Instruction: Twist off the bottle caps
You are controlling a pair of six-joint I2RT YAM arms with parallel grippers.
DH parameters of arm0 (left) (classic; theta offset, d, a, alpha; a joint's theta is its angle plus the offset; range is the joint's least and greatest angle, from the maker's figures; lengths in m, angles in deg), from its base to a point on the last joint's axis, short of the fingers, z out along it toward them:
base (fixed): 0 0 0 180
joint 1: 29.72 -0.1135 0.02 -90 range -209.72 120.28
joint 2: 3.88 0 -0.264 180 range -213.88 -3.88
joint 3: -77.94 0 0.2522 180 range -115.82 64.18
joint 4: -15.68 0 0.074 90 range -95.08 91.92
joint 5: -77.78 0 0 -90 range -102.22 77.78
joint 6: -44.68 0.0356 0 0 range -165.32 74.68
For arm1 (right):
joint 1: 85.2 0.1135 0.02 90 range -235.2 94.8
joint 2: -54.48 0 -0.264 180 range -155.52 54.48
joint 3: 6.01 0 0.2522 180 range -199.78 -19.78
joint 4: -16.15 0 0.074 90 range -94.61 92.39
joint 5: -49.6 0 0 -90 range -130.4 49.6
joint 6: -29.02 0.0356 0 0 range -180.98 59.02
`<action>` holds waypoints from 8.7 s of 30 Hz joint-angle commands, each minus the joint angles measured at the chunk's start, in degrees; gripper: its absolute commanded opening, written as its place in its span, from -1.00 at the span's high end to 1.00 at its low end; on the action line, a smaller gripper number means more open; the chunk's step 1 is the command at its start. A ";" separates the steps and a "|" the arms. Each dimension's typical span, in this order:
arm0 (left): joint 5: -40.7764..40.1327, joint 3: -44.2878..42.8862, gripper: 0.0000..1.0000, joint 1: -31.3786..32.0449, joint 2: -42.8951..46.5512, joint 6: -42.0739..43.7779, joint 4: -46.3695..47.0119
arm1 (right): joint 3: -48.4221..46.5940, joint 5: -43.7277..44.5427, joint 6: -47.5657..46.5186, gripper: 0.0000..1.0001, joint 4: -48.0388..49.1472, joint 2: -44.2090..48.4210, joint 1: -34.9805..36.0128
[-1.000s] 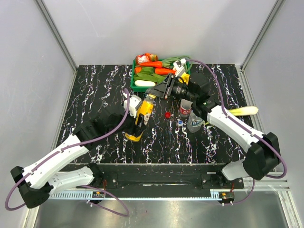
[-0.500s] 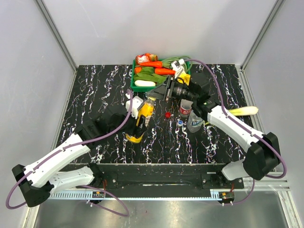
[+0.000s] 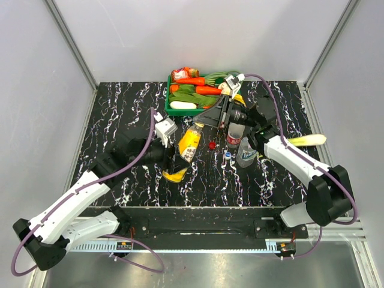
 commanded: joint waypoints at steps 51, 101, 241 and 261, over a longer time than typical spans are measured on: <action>-23.30 -4.95 -0.98 7.63 -8.22 -1.02 -0.08 | -10.85 20.36 -13.13 1.00 -40.23 9.75 -0.28; 20.71 3.75 0.24 2.10 -4.18 -4.63 18.98 | -7.25 -1.68 -29.21 1.00 -31.72 15.64 -0.28; 6.29 4.54 0.53 2.98 -7.70 -10.69 16.78 | -6.90 -1.94 -18.50 1.00 -28.82 8.43 -0.28; 35.66 8.94 0.50 2.72 -3.04 -19.57 39.03 | 0.93 -15.31 -9.01 1.00 2.73 15.11 -0.28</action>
